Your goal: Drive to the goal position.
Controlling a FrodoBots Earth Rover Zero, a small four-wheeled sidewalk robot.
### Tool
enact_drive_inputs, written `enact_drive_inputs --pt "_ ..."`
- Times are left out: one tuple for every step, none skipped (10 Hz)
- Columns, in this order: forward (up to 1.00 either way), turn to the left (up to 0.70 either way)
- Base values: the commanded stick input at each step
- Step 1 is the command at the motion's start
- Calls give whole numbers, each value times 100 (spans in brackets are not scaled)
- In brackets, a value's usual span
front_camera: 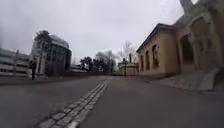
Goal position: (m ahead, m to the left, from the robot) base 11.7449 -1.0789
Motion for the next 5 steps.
enact_drive_inputs --pt "100 -35" --pt "100 -12" --pt "100 1" --pt "100 1" --pt "100 1"
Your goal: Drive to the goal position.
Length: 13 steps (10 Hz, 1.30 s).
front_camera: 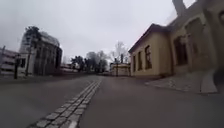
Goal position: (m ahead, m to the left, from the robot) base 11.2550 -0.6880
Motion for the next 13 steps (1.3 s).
enact_drive_inputs --pt "100 1" --pt "100 1" --pt "100 1" --pt "100 1" --pt "100 1" --pt "100 1" --pt "100 1" --pt "100 1" --pt "100 1" --pt "100 1" --pt "100 1" --pt "100 1" --pt "100 1"
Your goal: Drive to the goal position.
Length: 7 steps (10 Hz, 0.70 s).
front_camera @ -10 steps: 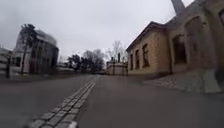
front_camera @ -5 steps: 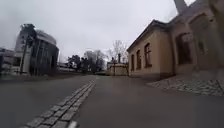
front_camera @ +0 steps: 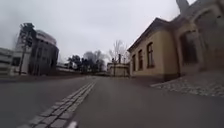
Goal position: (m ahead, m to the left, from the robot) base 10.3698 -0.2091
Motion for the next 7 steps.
enact_drive_inputs --pt "100 1" --pt "100 1" --pt "100 1" --pt "100 1" --pt "100 1" --pt "100 1" --pt "100 1"
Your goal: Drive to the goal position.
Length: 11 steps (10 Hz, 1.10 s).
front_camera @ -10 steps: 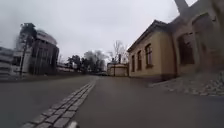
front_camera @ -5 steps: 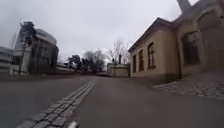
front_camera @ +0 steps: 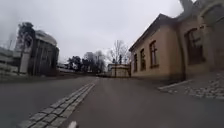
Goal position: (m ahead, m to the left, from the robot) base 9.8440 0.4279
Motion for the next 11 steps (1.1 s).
enact_drive_inputs --pt "100 1" --pt "100 1" --pt "100 1" --pt "100 1" --pt "100 1" --pt "100 1" --pt "100 1" --pt "100 1" --pt "100 1" --pt "100 1" --pt "100 1"
